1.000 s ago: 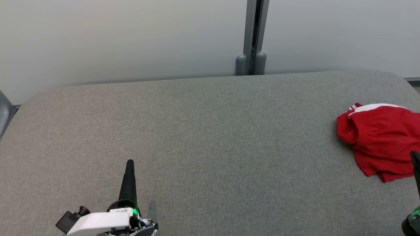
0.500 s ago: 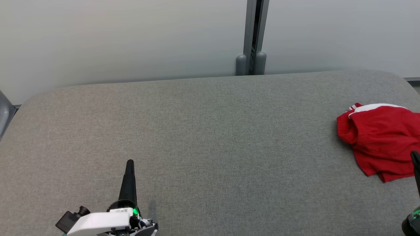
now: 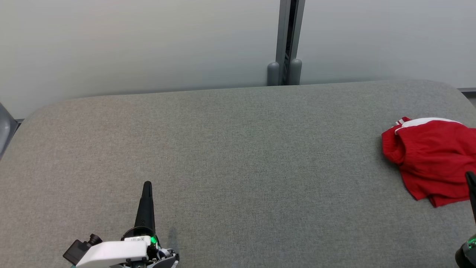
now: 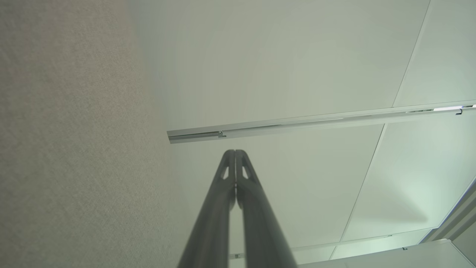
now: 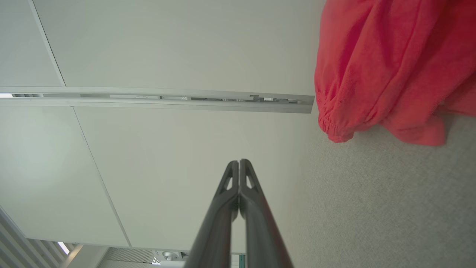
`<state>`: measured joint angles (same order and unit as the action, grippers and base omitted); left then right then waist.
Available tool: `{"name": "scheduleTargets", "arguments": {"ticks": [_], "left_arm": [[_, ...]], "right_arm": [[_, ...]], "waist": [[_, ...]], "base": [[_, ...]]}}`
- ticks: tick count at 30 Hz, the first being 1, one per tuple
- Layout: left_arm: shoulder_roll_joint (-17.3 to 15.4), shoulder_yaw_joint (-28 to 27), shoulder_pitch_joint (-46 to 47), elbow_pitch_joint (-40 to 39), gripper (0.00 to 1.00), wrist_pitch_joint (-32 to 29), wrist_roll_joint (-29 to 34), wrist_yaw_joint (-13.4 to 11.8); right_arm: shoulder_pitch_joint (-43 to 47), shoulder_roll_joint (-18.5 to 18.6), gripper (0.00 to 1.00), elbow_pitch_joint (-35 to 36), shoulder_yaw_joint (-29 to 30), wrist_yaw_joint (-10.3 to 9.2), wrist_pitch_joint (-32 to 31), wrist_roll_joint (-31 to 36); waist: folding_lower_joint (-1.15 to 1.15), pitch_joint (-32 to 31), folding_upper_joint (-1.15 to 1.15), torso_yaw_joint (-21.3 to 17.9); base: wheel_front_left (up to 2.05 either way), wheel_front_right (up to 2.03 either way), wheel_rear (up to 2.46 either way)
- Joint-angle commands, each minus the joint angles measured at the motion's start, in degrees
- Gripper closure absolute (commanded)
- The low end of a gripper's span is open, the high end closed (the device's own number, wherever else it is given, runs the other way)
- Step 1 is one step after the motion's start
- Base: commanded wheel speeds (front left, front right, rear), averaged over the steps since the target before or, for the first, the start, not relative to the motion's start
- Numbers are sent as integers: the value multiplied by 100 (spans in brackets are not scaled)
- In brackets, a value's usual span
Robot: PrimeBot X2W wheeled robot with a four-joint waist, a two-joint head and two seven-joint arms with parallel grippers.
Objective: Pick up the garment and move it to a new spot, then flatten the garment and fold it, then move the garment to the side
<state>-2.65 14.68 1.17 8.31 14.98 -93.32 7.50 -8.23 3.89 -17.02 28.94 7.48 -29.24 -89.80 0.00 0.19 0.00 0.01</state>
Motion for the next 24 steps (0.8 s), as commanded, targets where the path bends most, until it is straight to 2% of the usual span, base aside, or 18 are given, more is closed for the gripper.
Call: {"name": "scheduleTargets", "arguments": {"ticks": [1, 24], "left_arm": [[-17, -27, 66, 2, 100, 11, -9, 29], [-17, -28, 66, 1, 100, 10, -9, 29]], "right_arm": [[-34, 15, 100, 1, 9, 2, -27, -5], [-37, 10, 100, 1, 19, 2, -33, 5]], "waist": [[0, 0, 0, 0], [0, 0, 0, 0]], "base": [[0, 0, 0], [0, 0, 0]]}}
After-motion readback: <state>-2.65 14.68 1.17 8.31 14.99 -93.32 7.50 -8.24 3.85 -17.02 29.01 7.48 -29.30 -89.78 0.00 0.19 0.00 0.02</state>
